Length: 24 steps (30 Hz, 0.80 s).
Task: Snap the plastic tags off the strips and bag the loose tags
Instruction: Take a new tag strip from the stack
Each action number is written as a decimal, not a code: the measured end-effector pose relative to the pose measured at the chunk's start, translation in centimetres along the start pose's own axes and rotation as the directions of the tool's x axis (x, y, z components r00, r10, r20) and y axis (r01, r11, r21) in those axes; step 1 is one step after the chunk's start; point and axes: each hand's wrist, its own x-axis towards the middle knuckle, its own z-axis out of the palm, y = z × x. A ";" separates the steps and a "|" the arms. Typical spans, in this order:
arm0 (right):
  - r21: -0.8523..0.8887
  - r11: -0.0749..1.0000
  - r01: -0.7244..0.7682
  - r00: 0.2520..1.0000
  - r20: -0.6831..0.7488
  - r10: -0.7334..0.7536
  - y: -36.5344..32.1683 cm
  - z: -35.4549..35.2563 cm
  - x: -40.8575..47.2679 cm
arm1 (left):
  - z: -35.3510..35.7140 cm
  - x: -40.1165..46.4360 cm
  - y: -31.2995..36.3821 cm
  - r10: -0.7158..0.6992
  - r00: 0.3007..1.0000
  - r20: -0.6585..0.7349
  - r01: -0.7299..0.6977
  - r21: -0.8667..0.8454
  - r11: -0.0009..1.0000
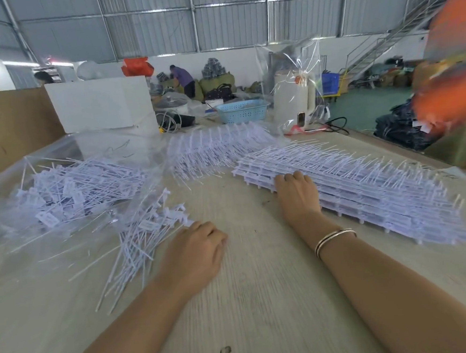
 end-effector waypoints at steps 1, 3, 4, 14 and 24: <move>-0.005 1.000 0.002 1.000 -0.006 -0.002 0.1 0.0 0.0 | 0.0 -0.1 0.0 -0.020 1.000 0.016 0.020 -0.005 1.000; 0.001 1.000 0.019 1.000 -0.014 -0.019 0.0 -0.2 -0.1 | 0.3 0.2 -0.2 -0.059 0.996 0.063 0.061 -0.036 0.997; 0.014 0.999 0.038 0.999 -0.022 -0.038 -0.2 -0.4 -0.2 | 0.4 0.8 0.0 -0.095 0.992 0.089 0.104 -0.101 0.989; 0.321 0.941 0.105 0.993 0.025 -0.119 -3.4 -3.7 -2.8 | 2.6 10.6 5.3 -0.479 0.579 0.659 0.469 -0.750 -0.465; 0.714 0.694 0.092 0.972 0.088 -0.218 -4.8 -5.5 -2.6 | 0.3 9.6 -0.6 -0.668 0.520 0.532 0.571 -0.798 -0.190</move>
